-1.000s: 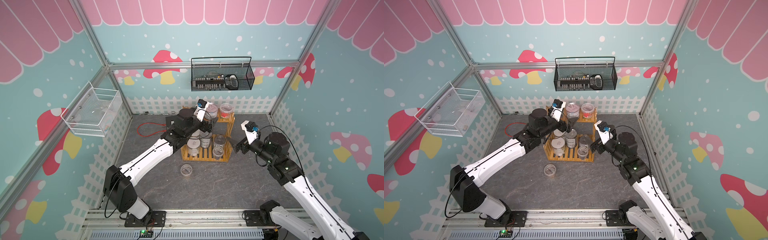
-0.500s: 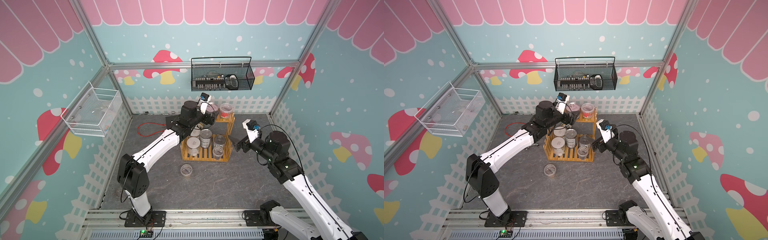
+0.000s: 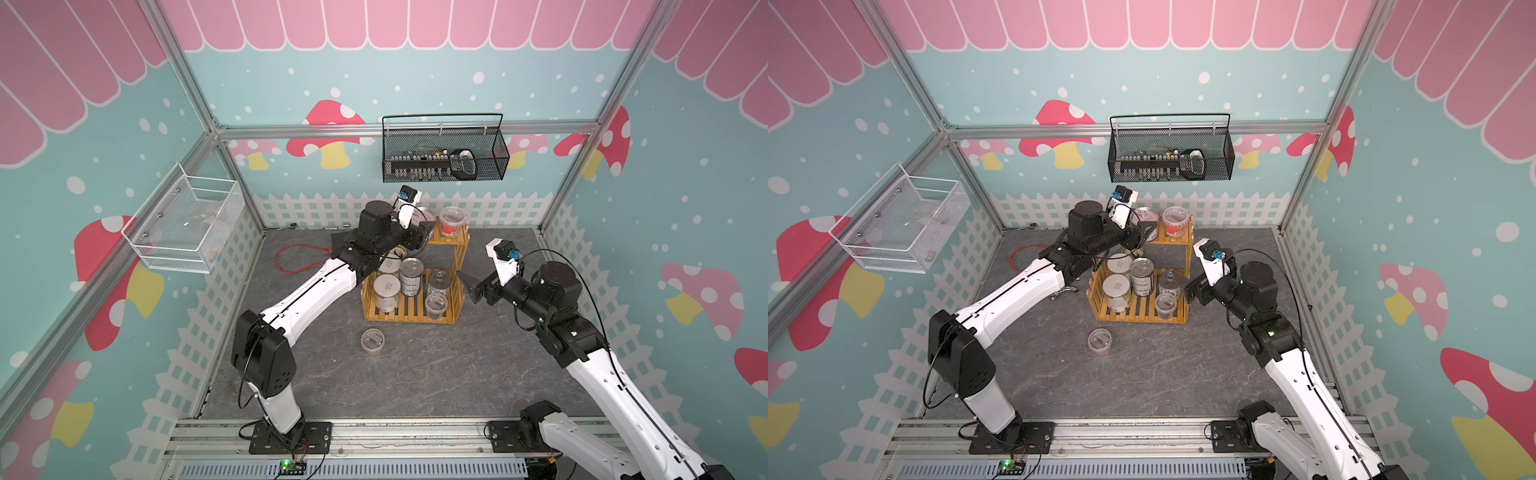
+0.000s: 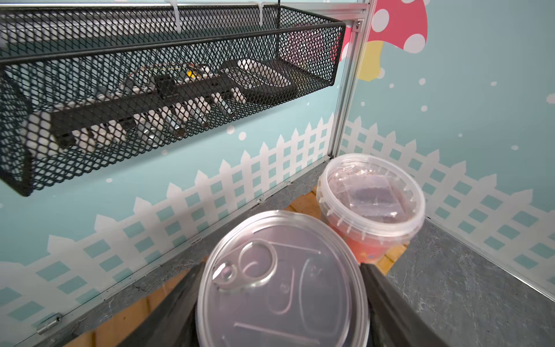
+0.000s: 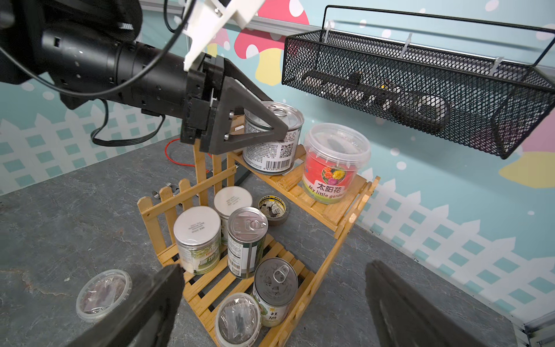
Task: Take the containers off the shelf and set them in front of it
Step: 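Pick up a container from the shelf, then place the container at the center of the board.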
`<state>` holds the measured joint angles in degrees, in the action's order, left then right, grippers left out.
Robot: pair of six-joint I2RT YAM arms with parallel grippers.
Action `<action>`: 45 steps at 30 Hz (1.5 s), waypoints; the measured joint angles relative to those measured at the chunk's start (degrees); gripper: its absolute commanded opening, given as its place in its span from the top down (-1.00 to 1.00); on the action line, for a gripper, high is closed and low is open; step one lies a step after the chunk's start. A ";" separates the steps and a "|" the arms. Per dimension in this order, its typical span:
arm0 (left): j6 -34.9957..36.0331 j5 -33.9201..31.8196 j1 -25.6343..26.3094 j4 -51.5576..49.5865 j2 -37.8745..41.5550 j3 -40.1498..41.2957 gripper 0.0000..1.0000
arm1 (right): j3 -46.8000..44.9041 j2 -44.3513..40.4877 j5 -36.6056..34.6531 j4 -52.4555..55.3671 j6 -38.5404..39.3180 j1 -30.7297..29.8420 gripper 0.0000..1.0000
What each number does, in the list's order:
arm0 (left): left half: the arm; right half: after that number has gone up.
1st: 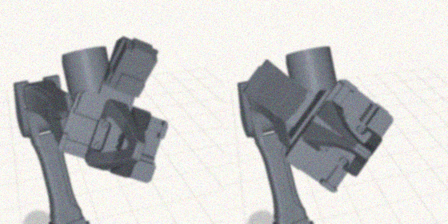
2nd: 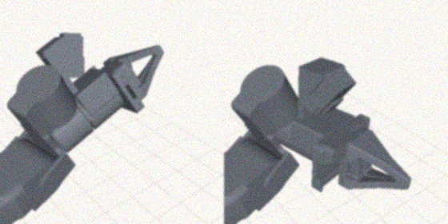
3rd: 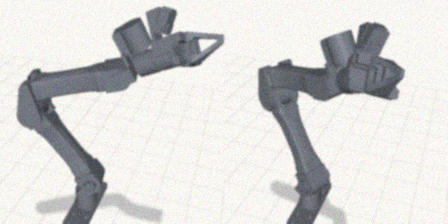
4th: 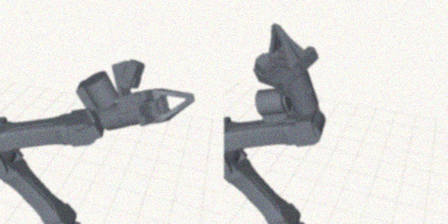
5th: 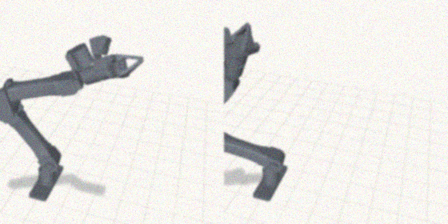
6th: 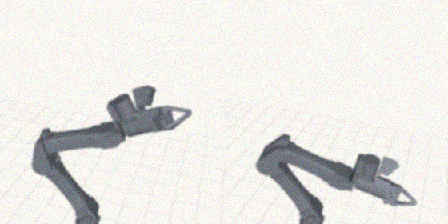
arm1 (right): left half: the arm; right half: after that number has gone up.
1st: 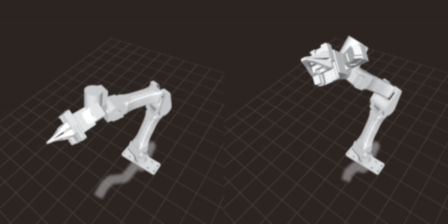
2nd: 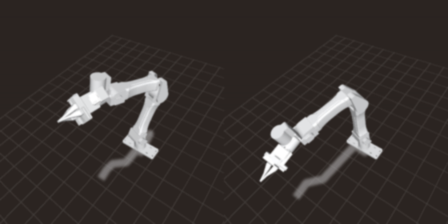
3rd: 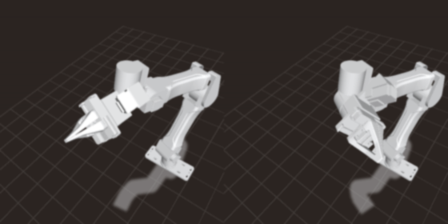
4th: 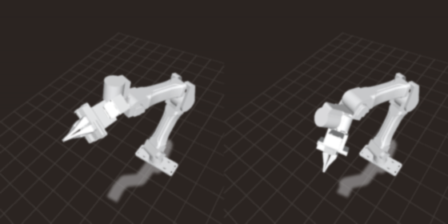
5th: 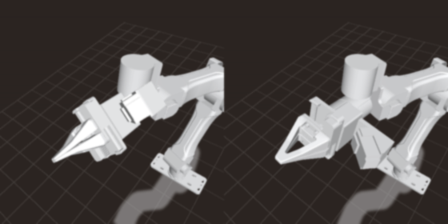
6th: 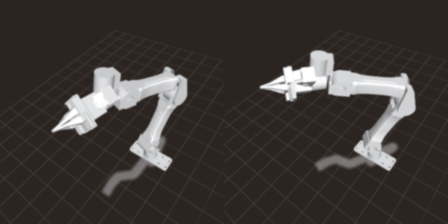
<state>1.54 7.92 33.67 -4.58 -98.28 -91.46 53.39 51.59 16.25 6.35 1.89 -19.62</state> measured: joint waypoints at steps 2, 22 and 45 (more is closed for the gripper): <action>0.07 -0.61 0.90 -0.33 3.06 2.38 -0.32 | 0.00 0.20 0.11 0.00 -0.07 0.13 -0.99; -13.40 -17.38 26.34 4.98 30.84 51.74 -0.35 | -0.13 0.39 1.27 -0.37 -0.17 0.90 -0.98; -26.82 -33.00 28.63 14.91 9.92 53.37 -0.33 | -3.19 0.15 2.71 -3.02 -0.20 0.94 -0.99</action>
<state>-25.28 -25.08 62.30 10.33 -88.36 -38.09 50.19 51.75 18.96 3.33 1.69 -18.68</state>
